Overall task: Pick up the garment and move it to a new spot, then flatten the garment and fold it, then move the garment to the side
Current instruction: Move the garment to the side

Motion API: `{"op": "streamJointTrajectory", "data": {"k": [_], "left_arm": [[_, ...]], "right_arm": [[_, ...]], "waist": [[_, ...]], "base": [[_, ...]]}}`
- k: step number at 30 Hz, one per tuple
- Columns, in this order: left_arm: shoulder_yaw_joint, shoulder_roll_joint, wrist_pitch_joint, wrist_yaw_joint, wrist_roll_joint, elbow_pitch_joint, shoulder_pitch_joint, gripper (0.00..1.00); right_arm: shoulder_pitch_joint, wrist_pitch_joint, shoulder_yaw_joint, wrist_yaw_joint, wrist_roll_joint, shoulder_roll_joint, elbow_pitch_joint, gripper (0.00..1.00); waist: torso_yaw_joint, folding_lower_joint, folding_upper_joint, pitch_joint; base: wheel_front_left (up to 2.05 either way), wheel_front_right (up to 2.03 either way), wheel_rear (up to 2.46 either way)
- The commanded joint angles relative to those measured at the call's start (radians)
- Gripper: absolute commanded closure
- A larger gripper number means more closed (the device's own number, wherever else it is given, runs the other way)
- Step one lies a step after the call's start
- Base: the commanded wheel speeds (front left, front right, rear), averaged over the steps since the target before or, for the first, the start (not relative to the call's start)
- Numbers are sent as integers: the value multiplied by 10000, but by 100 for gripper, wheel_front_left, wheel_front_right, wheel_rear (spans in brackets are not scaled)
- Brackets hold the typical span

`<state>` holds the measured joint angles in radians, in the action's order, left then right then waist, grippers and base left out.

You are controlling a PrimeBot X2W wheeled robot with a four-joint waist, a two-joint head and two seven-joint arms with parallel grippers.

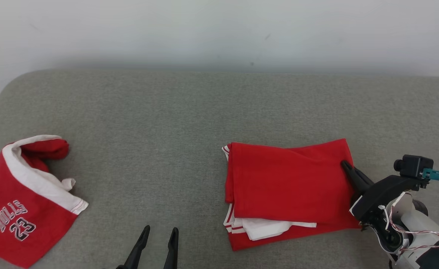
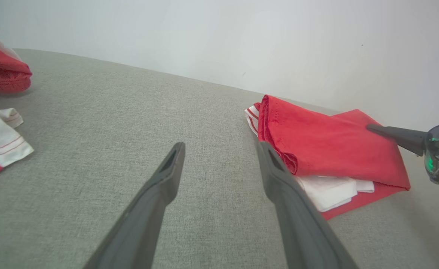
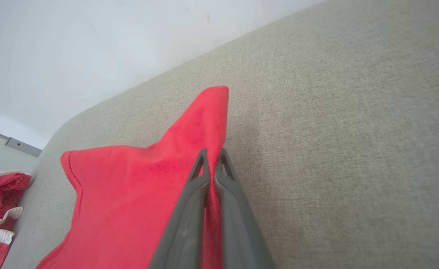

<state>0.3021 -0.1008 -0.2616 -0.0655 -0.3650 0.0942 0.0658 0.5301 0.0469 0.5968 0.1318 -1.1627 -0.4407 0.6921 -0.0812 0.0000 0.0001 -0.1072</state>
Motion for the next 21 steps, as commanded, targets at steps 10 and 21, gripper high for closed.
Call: {"op": "streamJointTrajectory", "data": {"k": [10,21], "left_arm": [[-179,-256,-36,-112,262,-320,-113,0],[-198,-592,61,-69,333,-536,-282,0]], "right_arm": [[268,1086,704,-25,234,-431,-358,100],[154,1666,1005,-25,-28,-368,-231,100]], "waist": [[2355,0,-1,-484],[3893,0,-1,-827]], "base": [[0,0,0],[0,0,0]]}}
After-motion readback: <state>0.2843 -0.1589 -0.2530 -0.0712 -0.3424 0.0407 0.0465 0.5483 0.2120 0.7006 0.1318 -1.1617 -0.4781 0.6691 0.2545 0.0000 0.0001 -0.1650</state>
